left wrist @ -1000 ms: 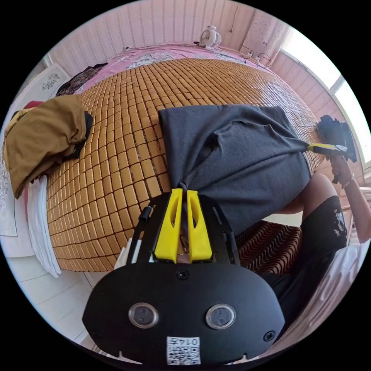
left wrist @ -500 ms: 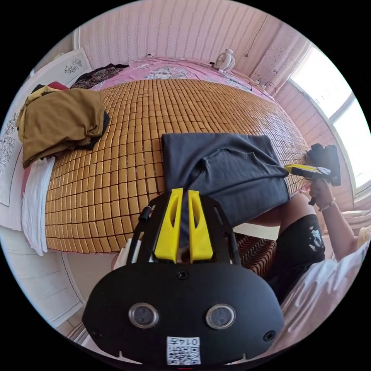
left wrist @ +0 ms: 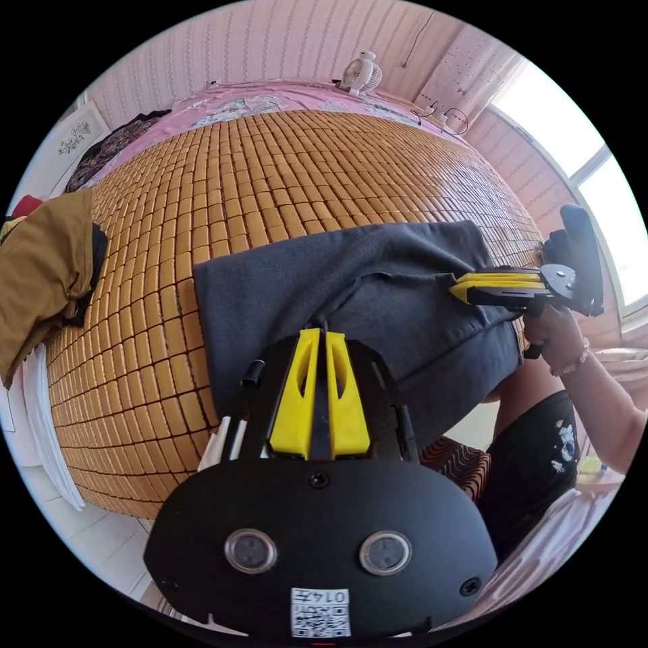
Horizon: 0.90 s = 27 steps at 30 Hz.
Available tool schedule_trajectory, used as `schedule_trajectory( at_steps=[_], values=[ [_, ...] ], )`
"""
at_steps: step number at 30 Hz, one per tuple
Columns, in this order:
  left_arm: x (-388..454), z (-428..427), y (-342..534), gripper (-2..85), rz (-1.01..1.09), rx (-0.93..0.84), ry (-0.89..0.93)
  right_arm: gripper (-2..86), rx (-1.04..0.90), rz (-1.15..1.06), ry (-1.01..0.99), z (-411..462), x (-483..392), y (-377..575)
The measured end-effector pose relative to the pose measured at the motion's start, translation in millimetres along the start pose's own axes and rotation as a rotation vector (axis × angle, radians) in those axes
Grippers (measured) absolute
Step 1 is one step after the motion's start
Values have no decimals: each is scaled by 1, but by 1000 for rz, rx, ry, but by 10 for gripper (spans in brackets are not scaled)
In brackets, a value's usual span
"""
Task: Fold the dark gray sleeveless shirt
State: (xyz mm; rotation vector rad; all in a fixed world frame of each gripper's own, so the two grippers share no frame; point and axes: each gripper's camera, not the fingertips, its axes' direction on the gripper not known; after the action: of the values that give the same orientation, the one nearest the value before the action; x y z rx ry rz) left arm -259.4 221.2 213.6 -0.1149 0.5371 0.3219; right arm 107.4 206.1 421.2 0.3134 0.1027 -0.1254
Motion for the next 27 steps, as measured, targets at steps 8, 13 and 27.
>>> schedule_trajectory(
  at_steps=[8,13,27],
  values=[
    [3,-48,77,-2,303,-40,354,26,56,-406,-313,-56,-15,62],
    [-15,-55,108,3,244,-107,365,54,-162,-523,-327,-52,-34,98],
    [-71,-4,-9,39,-103,124,-18,59,176,51,164,-58,25,5]
  ],
)
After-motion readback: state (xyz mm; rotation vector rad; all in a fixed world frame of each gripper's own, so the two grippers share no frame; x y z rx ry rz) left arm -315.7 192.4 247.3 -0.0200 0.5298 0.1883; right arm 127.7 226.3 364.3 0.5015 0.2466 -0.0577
